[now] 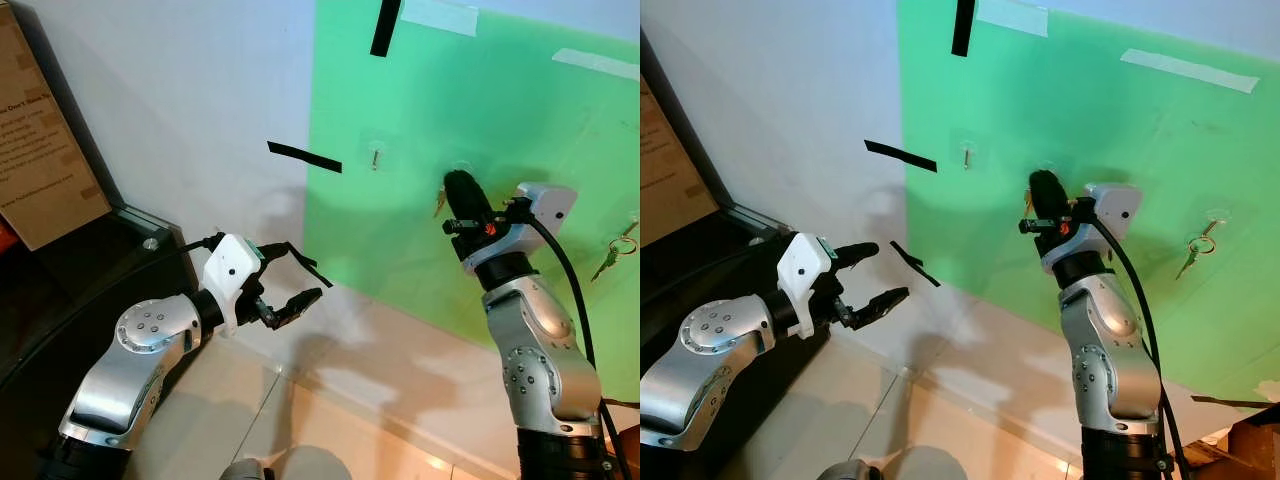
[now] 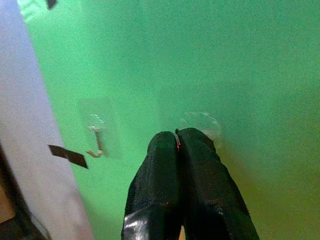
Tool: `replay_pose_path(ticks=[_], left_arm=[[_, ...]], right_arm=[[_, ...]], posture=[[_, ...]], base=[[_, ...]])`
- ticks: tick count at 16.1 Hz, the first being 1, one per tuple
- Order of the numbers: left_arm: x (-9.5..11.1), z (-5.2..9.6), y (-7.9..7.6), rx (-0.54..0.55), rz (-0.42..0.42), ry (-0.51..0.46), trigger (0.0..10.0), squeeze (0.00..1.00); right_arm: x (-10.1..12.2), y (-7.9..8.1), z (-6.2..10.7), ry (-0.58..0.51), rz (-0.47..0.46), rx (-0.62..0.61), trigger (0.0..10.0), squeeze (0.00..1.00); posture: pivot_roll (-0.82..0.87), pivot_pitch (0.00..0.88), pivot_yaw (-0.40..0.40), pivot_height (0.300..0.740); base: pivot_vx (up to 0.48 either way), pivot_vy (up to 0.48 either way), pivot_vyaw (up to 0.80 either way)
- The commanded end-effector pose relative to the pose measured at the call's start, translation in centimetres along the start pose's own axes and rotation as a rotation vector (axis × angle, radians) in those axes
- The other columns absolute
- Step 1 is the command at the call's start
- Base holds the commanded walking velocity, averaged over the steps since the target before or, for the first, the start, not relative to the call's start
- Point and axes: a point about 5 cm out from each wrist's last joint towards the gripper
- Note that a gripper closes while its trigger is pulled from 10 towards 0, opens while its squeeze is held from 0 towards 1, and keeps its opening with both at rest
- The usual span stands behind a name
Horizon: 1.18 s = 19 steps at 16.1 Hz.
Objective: Hang keys on a hook
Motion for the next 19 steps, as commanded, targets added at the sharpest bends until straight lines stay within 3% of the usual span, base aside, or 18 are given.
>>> replay_pose_path(ticks=[1,7,10,14,16,19], left_arm=[[0.7,-0.2,0.0,-0.015,-0.017,-0.018,10.0,0.35],[0.7,-0.1,0.0,-0.019,-0.016,-0.016,10.0,0.35],[0.7,0.0,0.1,-0.020,-0.019,-0.016,10.0,0.35],[0.8,-0.2,0.1,-0.019,-0.020,-0.020,10.0,0.35],[0.8,-0.2,0.0,-0.017,-0.018,-0.020,10.0,0.35],[0.8,-0.2,0.0,-0.011,-0.015,-0.021,10.0,0.35]], right_arm=[[0.2,-0.7,-0.3,-0.005,0.019,-0.058,10.0,0.00],[-0.7,-2.0,0.0,0.051,0.037,-0.143,10.0,0.00],[-1.6,-1.9,0.6,0.103,0.038,-0.135,10.0,0.00],[-1.1,-1.3,1.2,0.058,-0.005,-0.073,10.0,0.00],[-2.2,-1.4,1.6,0.136,0.045,-0.065,10.0,0.00],[-2.8,-1.9,1.8,0.161,0.056,-0.113,10.0,0.00]], posture=[[0.07,0.000,-0.038,0.740],[0.07,0.000,-0.038,0.740],[0.07,0.000,-0.036,0.740],[0.07,0.000,-0.033,0.740],[0.07,0.000,-0.034,0.740],[0.07,0.000,-0.046,0.740]], base=[[0.000,0.000,0.00],[0.000,0.000,0.00],[0.000,0.000,0.00],[0.000,0.000,0.00],[0.000,0.000,0.00],[0.000,0.000,0.00]])
Point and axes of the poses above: a point about 5 cm out from each wrist's last joint towards the gripper, its own z axis pointing back from the gripper into the wrist, its own x axis along the axis of the wrist's last joint, y = z × x, and after that the axes turned 8 degrees about -z, right-handed
